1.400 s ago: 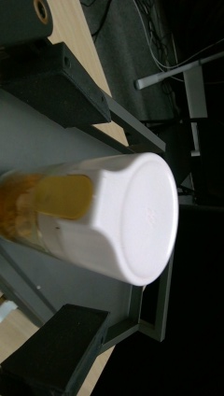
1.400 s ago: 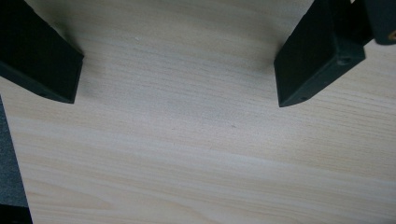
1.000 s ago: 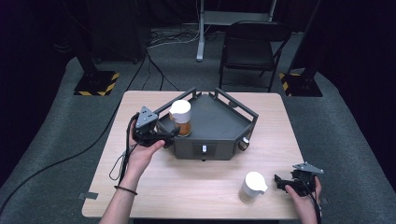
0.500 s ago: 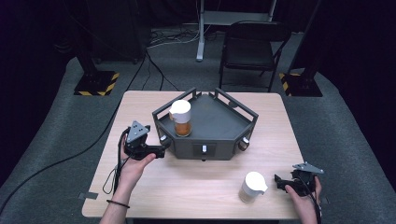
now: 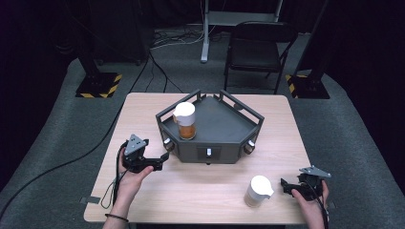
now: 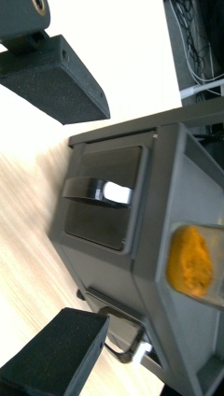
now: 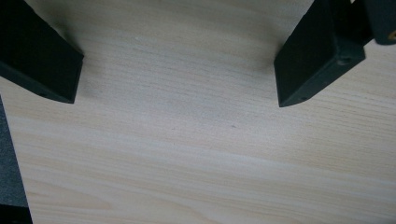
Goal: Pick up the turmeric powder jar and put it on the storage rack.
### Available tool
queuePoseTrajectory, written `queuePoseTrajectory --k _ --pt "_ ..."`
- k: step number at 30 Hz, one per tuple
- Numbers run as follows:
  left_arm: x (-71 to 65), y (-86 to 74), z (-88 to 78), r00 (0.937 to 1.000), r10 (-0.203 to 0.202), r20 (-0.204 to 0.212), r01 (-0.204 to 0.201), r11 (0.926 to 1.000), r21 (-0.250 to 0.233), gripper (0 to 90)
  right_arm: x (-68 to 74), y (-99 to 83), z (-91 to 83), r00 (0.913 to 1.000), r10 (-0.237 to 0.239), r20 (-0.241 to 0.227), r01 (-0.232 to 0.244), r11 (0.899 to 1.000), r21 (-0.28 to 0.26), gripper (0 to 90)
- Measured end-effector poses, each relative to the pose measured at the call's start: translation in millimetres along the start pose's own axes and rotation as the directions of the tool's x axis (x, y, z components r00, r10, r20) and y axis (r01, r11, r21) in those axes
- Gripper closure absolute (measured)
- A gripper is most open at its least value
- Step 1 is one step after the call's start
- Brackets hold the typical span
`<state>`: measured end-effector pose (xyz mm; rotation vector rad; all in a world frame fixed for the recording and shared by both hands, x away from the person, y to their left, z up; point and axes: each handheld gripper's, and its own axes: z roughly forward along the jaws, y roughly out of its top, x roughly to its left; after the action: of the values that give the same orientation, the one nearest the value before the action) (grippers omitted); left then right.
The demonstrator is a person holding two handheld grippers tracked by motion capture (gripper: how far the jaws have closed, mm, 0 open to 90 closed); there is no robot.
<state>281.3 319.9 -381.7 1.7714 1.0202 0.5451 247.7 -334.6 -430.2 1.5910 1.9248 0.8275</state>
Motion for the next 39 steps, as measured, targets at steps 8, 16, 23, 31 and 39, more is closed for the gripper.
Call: queuePoseTrajectory --k 8,16,23,31,39 --pt "4.4 -15.6 -0.1 0.9998 -0.018 -0.005 0.018 0.9994 0.029 3.4 0.0 0.0 0.0 1.0 0.0 0.0 0.0 1.0 0.0 0.0" --pt "11.3 -31.2 -1.3 0.9989 -0.043 -0.017 0.044 0.9976 0.054 3.4 0.0 0.0 0.0 1.0 0.0 0.0 0.0 1.0 0.0 0.0" --pt "16.4 -42.7 -3.0 0.9976 -0.062 -0.031 0.065 0.995 0.076 3.5 0.0 0.0 0.0 1.0 0.0 0.0 0.0 1.0 0.0 0.0" --pt "21.7 -53.3 -1.1 0.9949 -0.087 -0.05 0.092 0.9899 0.108 3.5 0.0 0.0 0.0 1.0 0.0 0.0 0.0 1.0 0.0 0.0" --pt "24.5 -56.1 4.2 0.9939 -0.097 -0.054 0.104 0.9798 0.171 3.5 0.0 0.1 0.1 1.0 0.0 0.0 0.0 1.0 0.0 0.0"
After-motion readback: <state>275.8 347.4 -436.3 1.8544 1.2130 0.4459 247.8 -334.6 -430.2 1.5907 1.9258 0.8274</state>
